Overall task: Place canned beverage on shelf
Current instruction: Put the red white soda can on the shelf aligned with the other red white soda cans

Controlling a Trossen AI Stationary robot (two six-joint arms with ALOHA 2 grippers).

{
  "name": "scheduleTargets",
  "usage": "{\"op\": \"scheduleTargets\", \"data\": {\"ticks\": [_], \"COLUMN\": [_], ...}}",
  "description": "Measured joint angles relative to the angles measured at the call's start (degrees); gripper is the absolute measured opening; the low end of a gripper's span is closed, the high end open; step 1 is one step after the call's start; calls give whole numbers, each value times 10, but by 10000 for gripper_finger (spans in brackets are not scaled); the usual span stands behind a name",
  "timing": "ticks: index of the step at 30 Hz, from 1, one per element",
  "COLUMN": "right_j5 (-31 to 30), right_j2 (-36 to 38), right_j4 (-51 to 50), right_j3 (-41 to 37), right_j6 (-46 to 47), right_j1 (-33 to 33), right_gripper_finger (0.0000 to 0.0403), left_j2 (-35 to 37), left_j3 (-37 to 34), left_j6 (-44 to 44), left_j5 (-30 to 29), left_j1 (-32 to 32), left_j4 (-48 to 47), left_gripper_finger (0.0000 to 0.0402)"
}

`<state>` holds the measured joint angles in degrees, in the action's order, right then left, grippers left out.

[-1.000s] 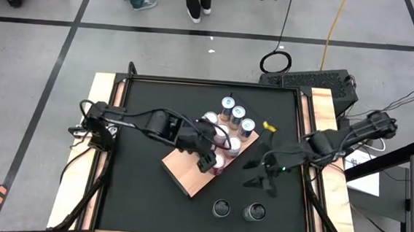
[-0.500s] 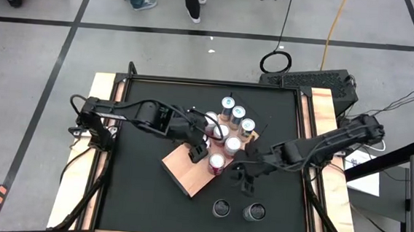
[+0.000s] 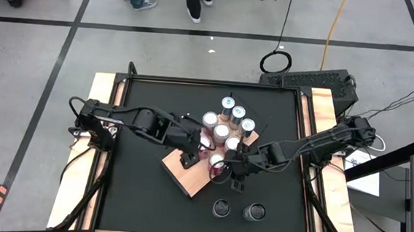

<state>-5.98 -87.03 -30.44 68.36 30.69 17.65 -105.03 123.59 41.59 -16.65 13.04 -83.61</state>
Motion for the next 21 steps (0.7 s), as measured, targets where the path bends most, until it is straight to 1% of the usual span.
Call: {"op": "scheduleTargets", "data": {"ticks": [7, 11, 18, 21], "right_j5": [0, 0, 2, 25], "right_j2": [0, 0, 1, 4], "right_j4": [12, 31, 27, 21], "right_j3": [0, 0, 0, 0], "right_j6": [-13, -31, -31, -30], "right_j1": [-12, -16, -19, -19], "right_gripper_finger": [63, 62, 62, 62], "left_j2": [0, 0, 0, 0], "left_j3": [0, 0, 0, 0], "left_j6": [13, 15, 15, 15], "left_j5": [-1, -2, -6, -6], "left_j1": [13, 13, 12, 12], "left_j4": [-25, -26, -27, -27], "left_gripper_finger": [303, 303, 303, 303]}}
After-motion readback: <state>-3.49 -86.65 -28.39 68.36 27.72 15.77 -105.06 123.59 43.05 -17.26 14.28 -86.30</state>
